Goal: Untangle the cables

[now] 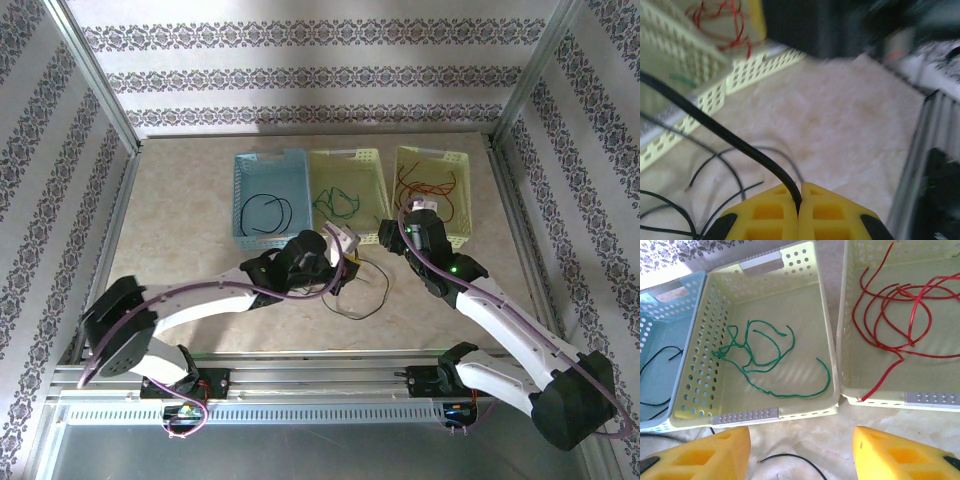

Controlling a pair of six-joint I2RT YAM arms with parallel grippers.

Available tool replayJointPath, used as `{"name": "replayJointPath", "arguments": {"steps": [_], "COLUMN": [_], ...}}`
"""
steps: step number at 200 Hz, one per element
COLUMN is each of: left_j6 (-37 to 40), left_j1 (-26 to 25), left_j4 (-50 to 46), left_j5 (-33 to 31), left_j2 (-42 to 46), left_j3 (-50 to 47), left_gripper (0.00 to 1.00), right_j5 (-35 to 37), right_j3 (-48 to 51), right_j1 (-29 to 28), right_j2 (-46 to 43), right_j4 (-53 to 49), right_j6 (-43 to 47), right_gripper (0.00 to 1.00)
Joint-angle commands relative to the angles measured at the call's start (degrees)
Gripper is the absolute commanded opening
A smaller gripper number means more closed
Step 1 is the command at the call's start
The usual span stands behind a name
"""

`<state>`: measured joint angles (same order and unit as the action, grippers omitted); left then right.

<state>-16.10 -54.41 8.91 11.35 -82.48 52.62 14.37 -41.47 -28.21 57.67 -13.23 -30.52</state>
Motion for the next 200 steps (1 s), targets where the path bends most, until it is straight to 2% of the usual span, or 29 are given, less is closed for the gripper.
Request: {"name": "replayJointPath", "arguments": {"steps": [1,15,52,79,110,129,153,178,200], "left_j6": [2.62,3.1,7.04,8.08,9.08,4.75,-6.42,-2.99,-3.39], "left_j1": [-0.78,-0.78,-0.65,0.99,4.6,10.56,20.78,24.22,28.23], "left_j4": [-2.4,-2.82,-4.0,-1.51,-1.41,2.57,13.12,8.85,6.78], "left_j5": [6.34,5.91,-4.99,-2.38,-6.68,-3.47,7.49,6.52,7.42], "left_j2": [4.88,7.57,14.19,18.13,19.94,20.95,20.12,15.68,9.44], "left_j3": [-0.12,0.13,1.27,1.96,3.19,2.06,-0.11,3.41,6.4], "left_gripper": [0.0,0.0,0.0,0.0,0.0,0.0,0.0,0.0,0.0], "right_j5": [2.59,2.53,2.38,2.86,2.13,1.97,1.87,1.41,0.53], "right_j3": [0.48,0.52,0.34,0.34,0.34,0.34,0.43,0.6,0.52], "right_j1": [0.61,0.68,0.7,0.78,0.78,0.81,0.7,0.61,0.52], "right_j2": [-0.78,-0.8,-1.24,-1.42,-1.33,-1.21,-1.32,-1.33,-1.3], "right_j4": [1.45,1.51,1.31,1.11,1.17,1.18,1.19,1.17,1.02], "right_j6": [-1.37,-1.36,-0.63,-0.47,-0.43,-0.52,-0.76,-0.94,-0.99], "right_gripper": [0.56,0.56,0.56,0.56,0.56,0.55,0.55,0.55,0.55]}}
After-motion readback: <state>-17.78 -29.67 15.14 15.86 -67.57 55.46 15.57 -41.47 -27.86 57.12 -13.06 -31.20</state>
